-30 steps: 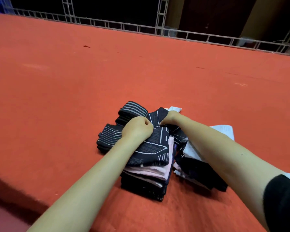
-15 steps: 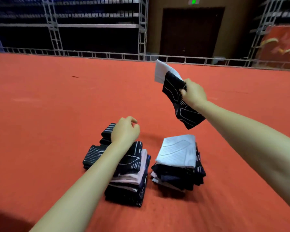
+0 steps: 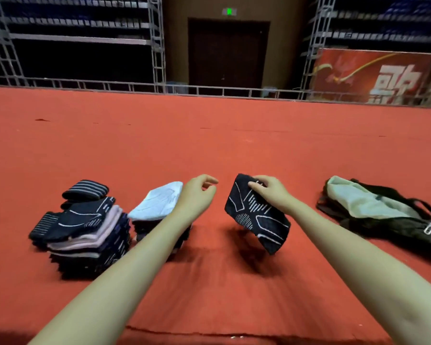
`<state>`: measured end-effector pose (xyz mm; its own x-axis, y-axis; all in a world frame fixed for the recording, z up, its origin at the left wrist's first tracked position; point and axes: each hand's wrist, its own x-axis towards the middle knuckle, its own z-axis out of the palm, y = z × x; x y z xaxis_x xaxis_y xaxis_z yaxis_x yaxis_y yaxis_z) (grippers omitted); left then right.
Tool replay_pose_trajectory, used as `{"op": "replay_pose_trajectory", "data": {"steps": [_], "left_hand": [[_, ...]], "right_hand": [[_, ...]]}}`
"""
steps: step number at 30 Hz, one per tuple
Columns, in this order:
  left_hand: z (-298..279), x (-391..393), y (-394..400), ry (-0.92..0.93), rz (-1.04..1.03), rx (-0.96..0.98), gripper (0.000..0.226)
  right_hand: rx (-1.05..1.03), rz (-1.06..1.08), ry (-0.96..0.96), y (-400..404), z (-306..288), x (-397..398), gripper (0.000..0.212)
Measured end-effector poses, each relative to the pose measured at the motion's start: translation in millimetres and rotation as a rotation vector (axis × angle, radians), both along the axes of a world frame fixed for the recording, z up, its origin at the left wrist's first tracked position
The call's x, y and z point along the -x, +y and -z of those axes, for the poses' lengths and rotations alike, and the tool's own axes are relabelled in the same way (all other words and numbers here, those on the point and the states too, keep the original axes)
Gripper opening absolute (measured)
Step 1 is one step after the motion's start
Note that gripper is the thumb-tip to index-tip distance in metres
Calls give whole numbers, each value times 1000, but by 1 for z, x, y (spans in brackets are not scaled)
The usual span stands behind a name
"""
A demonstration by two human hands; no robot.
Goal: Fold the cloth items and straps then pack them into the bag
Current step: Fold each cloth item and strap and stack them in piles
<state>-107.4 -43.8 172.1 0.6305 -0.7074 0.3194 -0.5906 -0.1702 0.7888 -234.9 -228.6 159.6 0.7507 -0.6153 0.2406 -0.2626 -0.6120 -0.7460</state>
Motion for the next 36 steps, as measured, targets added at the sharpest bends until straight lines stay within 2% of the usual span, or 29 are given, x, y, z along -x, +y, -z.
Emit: {"op": "replay_pose_trajectory", "data": {"steps": [2,5,8,12,16,18,20,22,24,26,30,33,36], "left_hand": [[28,13,-14,52,-22,-83,25],[62,22,-30,144,-104,-182,47],[80,29,-41,312,-87,-157,57],[91,40,-54,455,12,-89,37],[103,51,-68,523,35,-133,17],[108,56,-69,591,33,-88,12],[108,60,-66,630,40,-15,15],[107,60,-57,631,42,30,14],[104,59,-42,599,48,54,13],[101,56,-24,526,39,76,14],[101,51,12,447,14,147,26],[116,43,33,355,-9,40,45],[138,31,47,203,-13,-167,60]], "right_hand": [[-76,-109,32,5,11,17,17],[-163,-222,35,8,18,31,18],[-247,-300,14,6,17,38,18],[-199,-294,95,-10,24,42,20],[-103,-208,276,-32,45,49,27],[-82,-171,368,-37,60,55,27],[112,-98,470,-41,75,58,32],[225,-33,449,-33,83,61,39],[258,11,359,-18,84,63,38],[266,1,328,-8,88,61,36],[177,-92,417,19,92,57,53],[185,-110,561,38,99,55,58],[207,-22,649,47,106,53,48]]}}
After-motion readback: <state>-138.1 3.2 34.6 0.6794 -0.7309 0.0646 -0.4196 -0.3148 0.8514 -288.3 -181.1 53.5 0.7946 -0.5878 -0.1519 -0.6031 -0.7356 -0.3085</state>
